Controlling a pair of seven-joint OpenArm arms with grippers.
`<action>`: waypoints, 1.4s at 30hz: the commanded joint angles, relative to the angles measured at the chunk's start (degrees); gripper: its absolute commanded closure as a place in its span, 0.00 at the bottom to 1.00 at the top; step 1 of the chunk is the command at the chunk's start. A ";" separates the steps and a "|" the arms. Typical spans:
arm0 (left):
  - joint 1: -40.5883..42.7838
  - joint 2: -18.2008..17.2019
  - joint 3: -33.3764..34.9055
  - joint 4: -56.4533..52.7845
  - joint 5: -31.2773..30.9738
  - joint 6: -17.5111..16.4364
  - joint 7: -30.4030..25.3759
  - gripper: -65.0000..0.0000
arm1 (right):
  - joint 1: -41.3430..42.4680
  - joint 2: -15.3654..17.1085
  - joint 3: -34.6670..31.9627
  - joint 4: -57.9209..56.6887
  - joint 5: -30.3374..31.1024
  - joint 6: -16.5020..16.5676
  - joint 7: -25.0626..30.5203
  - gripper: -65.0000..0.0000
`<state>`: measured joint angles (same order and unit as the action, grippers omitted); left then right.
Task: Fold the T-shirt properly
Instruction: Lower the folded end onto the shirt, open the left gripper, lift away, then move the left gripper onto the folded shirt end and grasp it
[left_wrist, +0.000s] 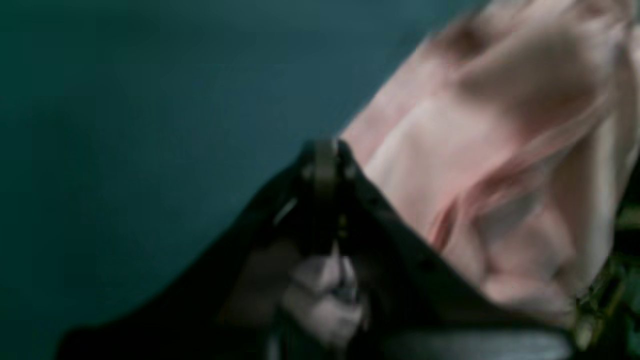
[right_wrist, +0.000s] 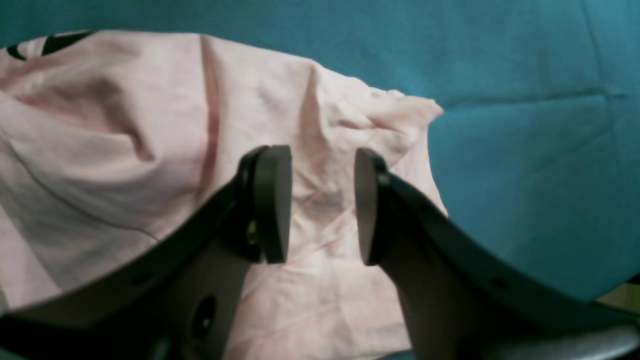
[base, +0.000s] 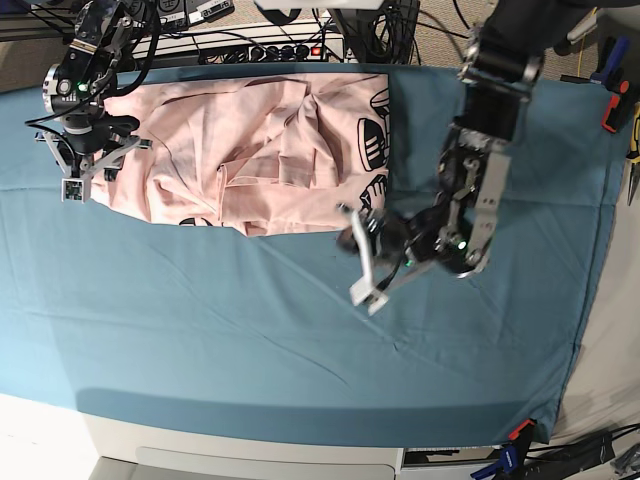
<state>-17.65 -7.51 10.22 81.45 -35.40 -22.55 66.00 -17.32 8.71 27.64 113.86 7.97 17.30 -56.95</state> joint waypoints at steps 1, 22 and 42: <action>-0.52 -0.28 0.09 0.96 -1.90 -0.31 -0.35 1.00 | 0.35 0.79 0.22 0.74 0.15 -0.42 1.46 0.67; 11.17 -1.27 0.09 14.45 1.27 0.76 -1.77 1.00 | 0.35 0.63 0.22 0.74 0.15 -0.42 1.42 0.67; 15.89 -1.03 0.11 15.39 -2.71 -0.42 -2.23 1.00 | 0.35 0.63 0.20 0.74 0.17 -0.42 1.44 0.67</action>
<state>-0.97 -8.73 10.41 95.70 -37.19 -22.76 64.51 -17.32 8.58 27.64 113.89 7.99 17.30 -56.95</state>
